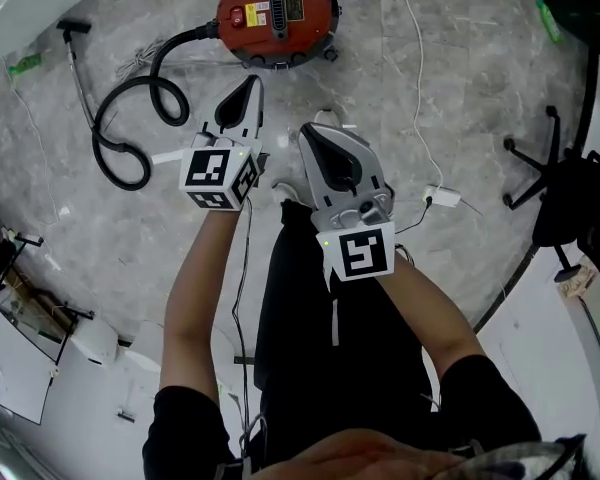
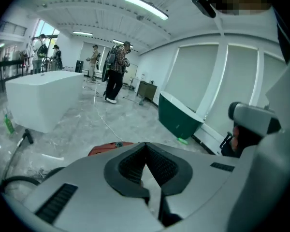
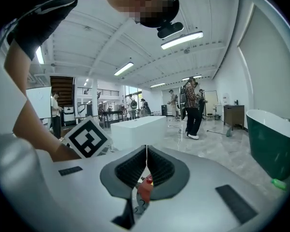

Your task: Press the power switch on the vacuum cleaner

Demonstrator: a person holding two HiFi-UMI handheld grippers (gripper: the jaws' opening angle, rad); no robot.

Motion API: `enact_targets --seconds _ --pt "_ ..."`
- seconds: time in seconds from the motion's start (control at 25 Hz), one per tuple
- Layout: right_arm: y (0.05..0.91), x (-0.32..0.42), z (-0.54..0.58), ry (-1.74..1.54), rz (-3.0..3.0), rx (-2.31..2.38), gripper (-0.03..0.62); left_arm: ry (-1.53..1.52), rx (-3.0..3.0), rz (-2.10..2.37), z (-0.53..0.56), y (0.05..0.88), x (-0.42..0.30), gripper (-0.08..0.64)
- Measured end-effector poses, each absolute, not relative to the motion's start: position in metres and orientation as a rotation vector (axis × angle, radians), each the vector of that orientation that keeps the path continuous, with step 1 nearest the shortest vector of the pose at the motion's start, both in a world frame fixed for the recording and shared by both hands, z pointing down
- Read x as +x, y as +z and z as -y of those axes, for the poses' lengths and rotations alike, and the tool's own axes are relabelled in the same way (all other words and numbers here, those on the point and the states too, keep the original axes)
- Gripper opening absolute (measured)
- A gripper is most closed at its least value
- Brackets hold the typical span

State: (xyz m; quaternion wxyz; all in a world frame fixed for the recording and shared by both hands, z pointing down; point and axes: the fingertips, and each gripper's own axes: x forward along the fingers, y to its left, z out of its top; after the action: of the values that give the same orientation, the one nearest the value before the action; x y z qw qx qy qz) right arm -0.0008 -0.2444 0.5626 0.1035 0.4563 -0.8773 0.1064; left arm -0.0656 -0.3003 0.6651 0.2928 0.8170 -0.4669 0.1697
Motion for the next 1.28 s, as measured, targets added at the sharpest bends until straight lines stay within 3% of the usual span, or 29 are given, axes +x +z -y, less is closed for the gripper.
enact_targets --seconds 0.24,0.64,1.28 --pt "0.528 -0.001 0.202 0.484 2.585 1.485 0.020 0.252 2.221 1.272 0.239 0.597 -0.066 0.011" --pt "0.436 -0.038 0.108 0.315 2.677 1.451 0.020 0.237 2.310 1.358 0.093 0.495 -0.090 0.011" --pt "0.234 -0.059 0.034 0.068 2.827 1.480 0.020 -0.069 2.469 1.579 0.023 0.276 -0.139 0.011"
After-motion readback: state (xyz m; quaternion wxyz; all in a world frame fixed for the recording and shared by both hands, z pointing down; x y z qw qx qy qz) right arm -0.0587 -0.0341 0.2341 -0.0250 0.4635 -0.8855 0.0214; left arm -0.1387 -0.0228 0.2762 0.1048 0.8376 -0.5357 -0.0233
